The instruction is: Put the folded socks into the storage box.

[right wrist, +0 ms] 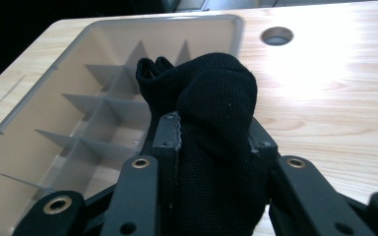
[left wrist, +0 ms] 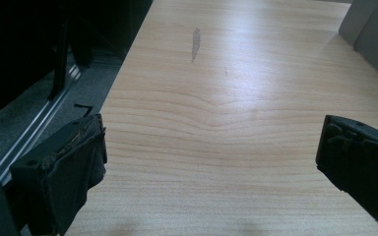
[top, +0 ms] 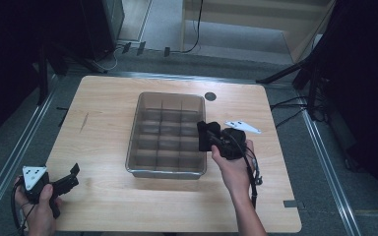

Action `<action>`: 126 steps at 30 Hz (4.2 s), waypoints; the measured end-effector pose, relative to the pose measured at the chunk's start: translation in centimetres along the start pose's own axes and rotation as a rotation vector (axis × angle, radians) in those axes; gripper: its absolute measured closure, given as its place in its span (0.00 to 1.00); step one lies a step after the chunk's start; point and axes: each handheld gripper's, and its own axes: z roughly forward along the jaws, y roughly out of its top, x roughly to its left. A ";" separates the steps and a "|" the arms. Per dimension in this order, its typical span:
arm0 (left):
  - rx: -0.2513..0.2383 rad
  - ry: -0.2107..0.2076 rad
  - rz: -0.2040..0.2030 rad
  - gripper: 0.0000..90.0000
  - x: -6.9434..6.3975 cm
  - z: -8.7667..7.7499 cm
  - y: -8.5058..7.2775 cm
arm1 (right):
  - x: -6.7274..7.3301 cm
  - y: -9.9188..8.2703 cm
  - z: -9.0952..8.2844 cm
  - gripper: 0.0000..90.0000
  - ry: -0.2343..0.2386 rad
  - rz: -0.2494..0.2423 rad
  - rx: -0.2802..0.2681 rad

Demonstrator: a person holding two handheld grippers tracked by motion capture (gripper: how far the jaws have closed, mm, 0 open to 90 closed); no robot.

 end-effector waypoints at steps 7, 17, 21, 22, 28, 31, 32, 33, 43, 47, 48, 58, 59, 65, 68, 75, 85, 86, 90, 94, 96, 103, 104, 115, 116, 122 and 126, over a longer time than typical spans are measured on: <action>-0.001 -0.001 0.000 0.00 0.0 0.0 0.0 | 1.8 -0.7 2.7 0.74 0.016 -0.022 0.023; 0.000 -0.002 0.000 0.00 0.0 -0.1 0.0 | 2.7 -1.6 5.3 0.72 0.023 -0.074 0.040; -0.001 -0.003 -0.001 0.00 0.1 -0.1 0.0 | 2.8 -1.9 5.9 0.64 0.008 -0.125 0.044; -0.002 -0.004 -0.001 0.00 0.0 -0.1 0.0 | 2.8 -2.0 6.0 0.59 0.014 -0.140 0.049; -0.001 -0.003 0.000 0.00 0.0 -0.1 0.0 | 2.6 -1.9 5.4 0.44 0.030 -0.152 0.025; -0.001 -0.003 0.001 0.00 0.0 -0.1 0.0 | 2.3 -1.5 4.4 0.45 0.042 -0.135 0.001; -0.001 -0.002 0.002 0.00 0.0 -0.1 0.0 | 2.2 -1.5 4.3 0.45 0.045 -0.137 0.000; -0.001 -0.002 0.002 0.00 0.0 -0.1 0.0 | 2.2 -1.5 4.3 0.45 0.045 -0.137 0.000; 0.001 -0.001 0.003 0.00 0.0 -0.1 0.0 | 2.8 -2.2 3.2 0.92 0.072 -0.118 0.096; -0.001 -0.001 0.004 0.00 0.0 -0.1 0.0 | 2.9 -2.8 4.1 0.94 0.046 -0.132 0.165; 0.000 -0.002 0.004 0.00 0.0 -0.1 0.0 | 2.9 -3.0 4.3 0.94 0.041 -0.139 0.195; 0.002 -0.003 0.003 0.00 0.0 -0.1 0.0 | 2.6 -2.3 3.3 0.85 0.089 -0.128 0.118; 0.002 -0.003 0.003 0.00 0.0 -0.1 0.0 | 2.6 -2.2 3.1 0.82 0.091 -0.134 0.090; 0.000 -0.002 0.003 0.00 0.0 -0.1 0.0 | 2.5 -1.4 3.9 0.74 0.055 -0.142 -0.035; 0.001 -0.004 0.001 0.00 0.0 -0.1 0.0 | 2.3 -2.2 5.5 0.77 0.017 -0.165 0.062; 0.001 -0.005 0.002 0.00 0.0 -0.1 0.0 | 1.9 -2.1 4.4 0.66 0.065 -0.136 -0.007; 0.002 -0.003 0.007 0.00 0.0 -0.1 0.0 | -0.5 -1.4 2.2 0.24 -0.056 -0.168 -0.126; 0.002 -0.003 0.007 0.00 0.0 -0.1 0.0 | -1.0 -1.5 2.1 0.22 -0.079 -0.172 -0.123; 0.002 -0.002 0.007 0.00 -0.1 -0.1 0.0 | -2.7 -1.9 1.4 0.14 -0.093 -0.132 -0.090; 0.001 -0.001 0.007 0.00 -0.1 -0.1 0.0 | -4.3 -2.4 0.5 0.03 -0.108 -0.115 -0.100; -0.001 0.000 0.005 0.00 -0.1 -0.1 0.0 | -5.9 -3.0 -0.3 0.00 -0.104 -0.095 -0.103; -0.002 0.002 0.007 0.00 -0.1 -0.1 0.0 | -8.8 -4.2 -1.6 0.00 -0.153 -0.060 -0.106; -0.001 0.002 0.008 0.00 -0.1 -0.1 0.0 | -9.8 -4.6 -2.0 0.00 -0.175 -0.056 -0.109; -0.002 0.004 0.008 0.00 -0.1 -0.1 -0.1 | -14.3 -7.1 -4.3 0.00 -0.246 -0.012 -0.113; -0.001 0.005 0.008 0.00 -0.1 -0.1 -0.1 | -14.6 -7.4 -4.4 0.00 -0.251 -0.008 -0.112; -0.004 0.007 0.009 0.00 -0.1 -0.1 -0.1 | -16.0 -8.9 -5.1 0.00 -0.264 -0.001 -0.112; -0.005 0.007 0.009 0.00 -0.1 -0.1 -0.1 | -17.0 -10.2 -5.5 0.00 -0.270 0.011 -0.108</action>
